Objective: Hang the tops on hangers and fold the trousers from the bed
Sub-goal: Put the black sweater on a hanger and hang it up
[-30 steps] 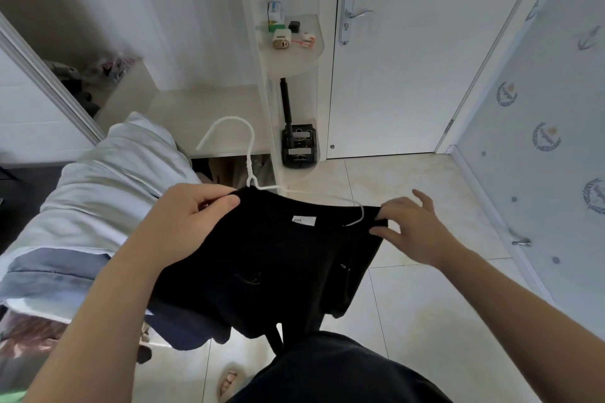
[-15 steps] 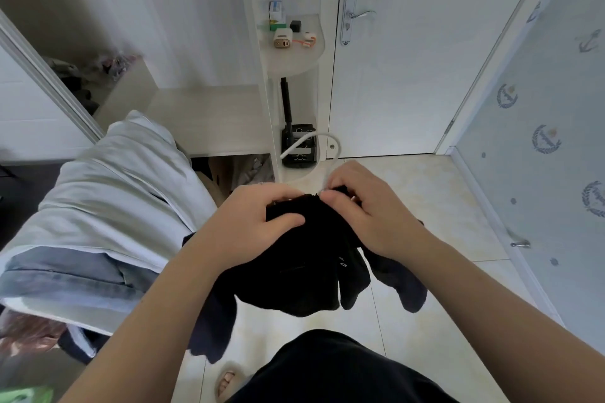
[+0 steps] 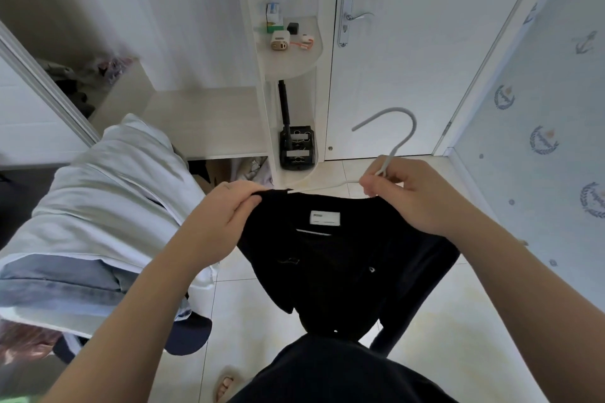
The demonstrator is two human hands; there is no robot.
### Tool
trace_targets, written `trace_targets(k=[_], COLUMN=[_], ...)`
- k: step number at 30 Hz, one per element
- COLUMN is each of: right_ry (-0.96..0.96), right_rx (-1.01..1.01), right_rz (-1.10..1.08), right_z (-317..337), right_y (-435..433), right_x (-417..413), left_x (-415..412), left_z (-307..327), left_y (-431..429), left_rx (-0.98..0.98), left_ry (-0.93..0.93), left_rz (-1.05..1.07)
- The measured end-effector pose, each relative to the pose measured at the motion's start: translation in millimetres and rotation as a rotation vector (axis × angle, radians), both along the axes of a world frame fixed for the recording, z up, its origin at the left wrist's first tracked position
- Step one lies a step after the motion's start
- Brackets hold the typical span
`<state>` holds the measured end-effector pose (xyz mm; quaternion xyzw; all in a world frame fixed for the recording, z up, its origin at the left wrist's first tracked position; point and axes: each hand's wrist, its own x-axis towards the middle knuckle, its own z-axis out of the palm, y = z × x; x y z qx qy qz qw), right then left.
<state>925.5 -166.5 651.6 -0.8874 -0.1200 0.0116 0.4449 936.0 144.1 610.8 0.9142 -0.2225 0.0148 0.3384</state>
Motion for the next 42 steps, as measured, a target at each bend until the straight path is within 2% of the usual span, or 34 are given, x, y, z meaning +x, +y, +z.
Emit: trace_targets(k=[6, 11, 15, 18, 21, 25, 26, 28, 30, 31, 39, 42], right_ry=[-0.039, -0.05, 0.035, 0.104, 0.056, 0.007, 0.011, 0.024, 0.036, 0.038, 0.029, 0.199], right_rx=[0.09, 0.107, 0.06, 0.016, 0.043, 0.142, 0.145, 0.145, 0.146, 0.144, 0.085, -0.013], right_rz=[-0.054, -0.091, -0.032, 0.009, -0.043, -0.058, -0.048, -0.025, -0.013, -0.008, 0.015, 0.041], right_z=[-2.0, -4.4, -7.5, -13.5, -18.8, -18.4, -17.2, -13.5, -9.8, -8.3, -28.4, -45.5], right_y=[2.7, -4.7, -11.0, -5.6, 3.9, 13.1, 16.5, 24.4, 30.1, 31.7, -0.8, -40.2], right_x=[-2.1, -2.1, -3.2, -3.5, -6.3, -11.1, -12.2, -11.5, -8.0, -5.8, 2.0, 1.5], left_x=[3.3, 4.9, 4.9, 1.6, 2.4, 3.4, 2.6, 1.1, 0.5, 0.0, 4.9, 10.3], left_z=[-10.9, -36.1, -29.5, -19.5, -16.5, -16.5, -14.1, -9.5, -10.4, -12.2, -1.2, 5.4], left_y=[-0.1, 10.3, 17.8, 19.7, 22.4, 28.1, 26.2, 16.3, 3.1, -2.1, -0.2, 15.8], left_rx=[-0.083, -0.097, -0.056, -0.122, -0.157, -0.153, -0.147, -0.08, 0.034, 0.055, -0.035, -0.057], left_ry=[0.041, -0.008, -0.21, -0.297, -0.289, -0.277, -0.317, -0.388, -0.368, -0.354, -0.412, -0.422], left_rz=[-0.013, 0.315, 0.442, 0.411, 0.344, 0.492, 0.466, 0.253, 0.079, 0.06, 0.169, 0.246])
